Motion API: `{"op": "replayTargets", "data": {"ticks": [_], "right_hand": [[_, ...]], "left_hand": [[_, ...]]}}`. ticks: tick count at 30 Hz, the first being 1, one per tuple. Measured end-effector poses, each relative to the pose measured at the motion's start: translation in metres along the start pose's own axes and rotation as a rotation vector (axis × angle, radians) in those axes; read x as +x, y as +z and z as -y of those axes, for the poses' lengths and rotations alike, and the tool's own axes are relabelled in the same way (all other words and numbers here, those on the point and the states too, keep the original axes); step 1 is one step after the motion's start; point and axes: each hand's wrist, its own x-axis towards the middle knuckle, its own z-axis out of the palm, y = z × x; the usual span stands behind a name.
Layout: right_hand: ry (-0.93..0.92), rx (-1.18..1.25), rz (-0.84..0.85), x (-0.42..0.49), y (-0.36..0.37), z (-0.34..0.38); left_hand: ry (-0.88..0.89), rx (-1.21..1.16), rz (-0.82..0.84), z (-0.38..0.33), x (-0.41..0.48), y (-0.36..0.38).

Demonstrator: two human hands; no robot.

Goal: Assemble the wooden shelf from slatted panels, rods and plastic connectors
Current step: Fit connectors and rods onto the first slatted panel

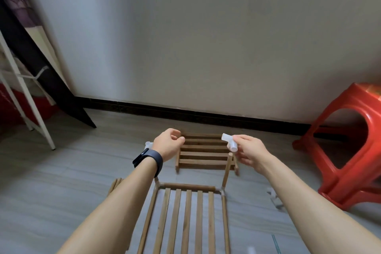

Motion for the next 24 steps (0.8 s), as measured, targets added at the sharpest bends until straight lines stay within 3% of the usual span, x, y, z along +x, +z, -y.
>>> {"op": "replayTargets", "data": {"ticks": [3, 12, 24], "right_hand": [[0.068, 0.12, -0.14, 0.027, -0.006, -0.005], [0.214, 0.069, -0.134, 0.062, -0.012, -0.048], [0.139, -0.067, -0.121, 0.078, -0.004, -0.058]], "left_hand": [[-0.089, 0.072, -0.115, 0.033, 0.028, -0.016], [-0.279, -0.014, -0.141, 0.125, 0.057, -0.021], [-0.228, 0.006, -0.126, 0.138, 0.059, -0.007]]}}
